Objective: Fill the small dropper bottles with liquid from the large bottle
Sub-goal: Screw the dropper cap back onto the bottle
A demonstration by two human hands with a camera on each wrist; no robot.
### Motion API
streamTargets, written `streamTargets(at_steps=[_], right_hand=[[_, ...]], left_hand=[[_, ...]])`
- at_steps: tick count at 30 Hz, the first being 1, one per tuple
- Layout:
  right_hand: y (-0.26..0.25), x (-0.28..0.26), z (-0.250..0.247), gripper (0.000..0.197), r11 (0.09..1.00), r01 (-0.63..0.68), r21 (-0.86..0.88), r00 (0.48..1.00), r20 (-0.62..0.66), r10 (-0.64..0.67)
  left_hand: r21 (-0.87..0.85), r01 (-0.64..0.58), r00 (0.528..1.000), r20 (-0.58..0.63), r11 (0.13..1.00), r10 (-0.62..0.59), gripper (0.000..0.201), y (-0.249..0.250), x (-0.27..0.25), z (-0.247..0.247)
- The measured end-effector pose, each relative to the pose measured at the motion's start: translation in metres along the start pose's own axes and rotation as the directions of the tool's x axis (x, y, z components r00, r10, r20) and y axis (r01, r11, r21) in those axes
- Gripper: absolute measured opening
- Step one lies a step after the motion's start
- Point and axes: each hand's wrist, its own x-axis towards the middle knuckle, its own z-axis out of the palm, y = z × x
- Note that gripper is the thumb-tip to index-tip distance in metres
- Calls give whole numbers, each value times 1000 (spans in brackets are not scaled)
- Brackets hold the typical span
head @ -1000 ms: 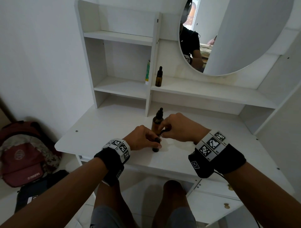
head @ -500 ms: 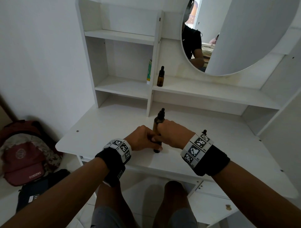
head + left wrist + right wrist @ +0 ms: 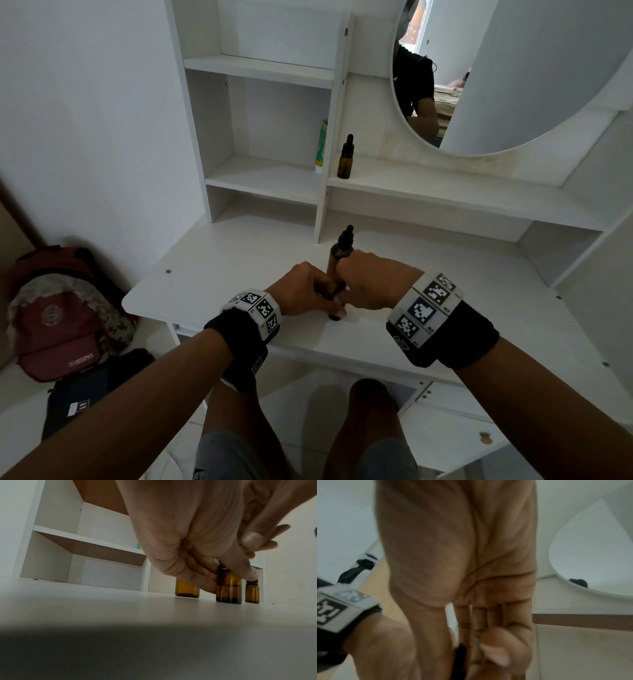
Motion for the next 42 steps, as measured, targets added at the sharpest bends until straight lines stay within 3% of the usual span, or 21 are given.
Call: streamTargets(at_steps=[6,10,14,18,24,32,37,42], right_hand=[[-1,-1,1,30,1000,-14,-17,1000,-19,14],[0,0,3,18,1000,17,3,1000,-10,-17],[0,-2,7,24,1000,-4,20,999,-49,5],[4,-4,12,18,997,59,40,997,-48,-57],[-3,-5,25,24,998,28,-48,987,-155,-35],[-5,-7,24,21,970,-83,229,979,-164,122],[2,-8,23,17,940,-85,331,984,-118,131],[20,-19,-8,17,903,-67,424,987,-104,122]], left_hand=[[6,11,1000,3,1000,-11,23,0,0,0],[-1,14,1000,14,1000,-14,17,0,2,-1],[-3,12,1000,19,1000,-12,23,-3,3,-1],[15,29,1000,9,999,-29,21,-3,5,-1],[39,27,1000,-8,999,-27,25,-3,5,0],[32,49,999,-6,998,-49,19,0,2,1],[239,86,989,93,967,-111,25,19,3,-14],[486,202,974,-12,851,-224,41,24,7,-49]])
